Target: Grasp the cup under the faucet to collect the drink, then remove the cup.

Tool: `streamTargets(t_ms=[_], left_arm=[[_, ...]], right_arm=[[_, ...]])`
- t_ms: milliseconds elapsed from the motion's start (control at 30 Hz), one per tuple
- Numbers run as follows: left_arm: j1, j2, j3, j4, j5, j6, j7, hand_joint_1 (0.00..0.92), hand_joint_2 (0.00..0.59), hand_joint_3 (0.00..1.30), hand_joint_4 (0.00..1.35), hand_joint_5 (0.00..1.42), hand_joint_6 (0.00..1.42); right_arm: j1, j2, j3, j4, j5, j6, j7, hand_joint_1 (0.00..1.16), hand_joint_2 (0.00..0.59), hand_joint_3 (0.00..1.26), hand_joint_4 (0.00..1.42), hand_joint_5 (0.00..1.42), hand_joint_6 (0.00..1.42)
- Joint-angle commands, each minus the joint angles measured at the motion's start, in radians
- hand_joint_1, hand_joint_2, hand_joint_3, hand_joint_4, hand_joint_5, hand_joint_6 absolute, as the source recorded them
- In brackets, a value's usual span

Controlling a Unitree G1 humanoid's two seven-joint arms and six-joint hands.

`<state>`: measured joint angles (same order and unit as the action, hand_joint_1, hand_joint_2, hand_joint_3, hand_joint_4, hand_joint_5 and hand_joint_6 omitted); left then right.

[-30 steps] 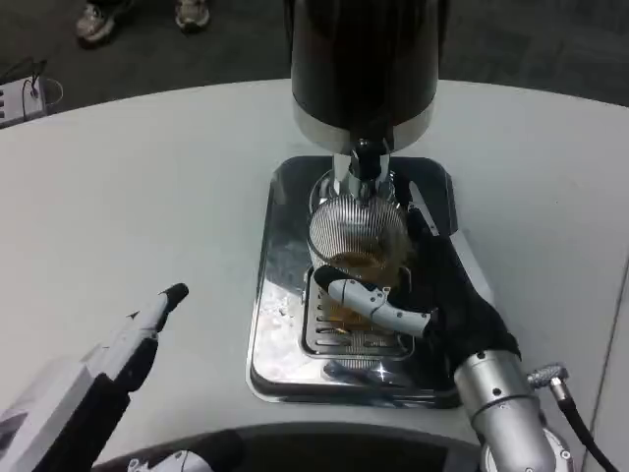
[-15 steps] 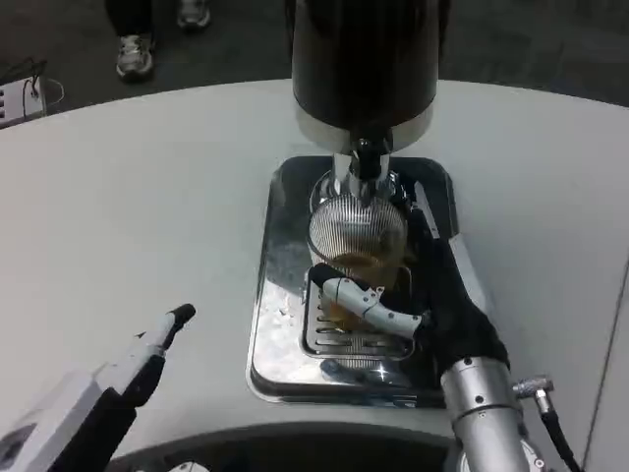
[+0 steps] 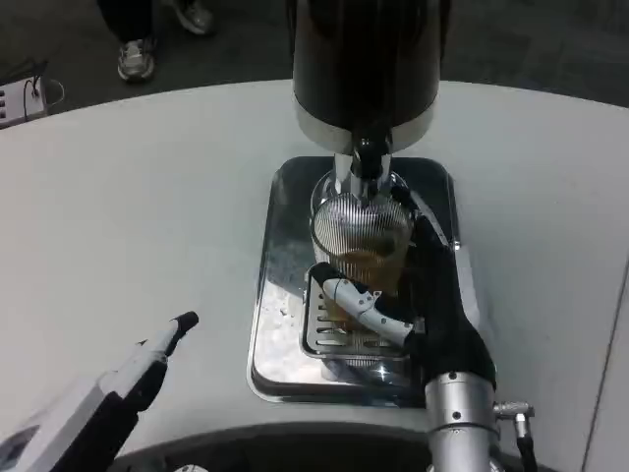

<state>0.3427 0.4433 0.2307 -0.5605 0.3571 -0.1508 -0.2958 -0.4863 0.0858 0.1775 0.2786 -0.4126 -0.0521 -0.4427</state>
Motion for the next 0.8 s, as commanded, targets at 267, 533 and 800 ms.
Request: streamTargets(t_ms=[267, 533, 800], left_arm=[[0.0, 0.022, 0.003, 0.014, -0.026, 0.012, -0.02, 0.0, 0.046, 0.03, 0.0, 0.0, 0.08], [-0.005, 0.032, 0.009, 0.034, -0.046, 0.005, -0.016, 0.0, 0.047, 0.04, 0.0, 0.0, 0.09], [-0.014, 0.039, 0.017, 0.063, -0.067, -0.011, -0.013, 0.0, 0.047, 0.05, 0.0, 0.0, 0.09]], right_arm=[[-0.017, 0.042, 0.009, 0.076, -0.023, -0.048, -0.101, 0.91, 0.237, 0.54, 0.64, 0.72, 0.72], [-0.02, 0.057, 0.016, 0.084, -0.032, -0.061, -0.149, 0.93, 0.239, 0.69, 0.83, 0.92, 1.01], [0.001, 0.056, 0.039, 0.042, -0.046, -0.058, -0.16, 0.94, 0.239, 0.89, 1.13, 1.22, 1.31]])
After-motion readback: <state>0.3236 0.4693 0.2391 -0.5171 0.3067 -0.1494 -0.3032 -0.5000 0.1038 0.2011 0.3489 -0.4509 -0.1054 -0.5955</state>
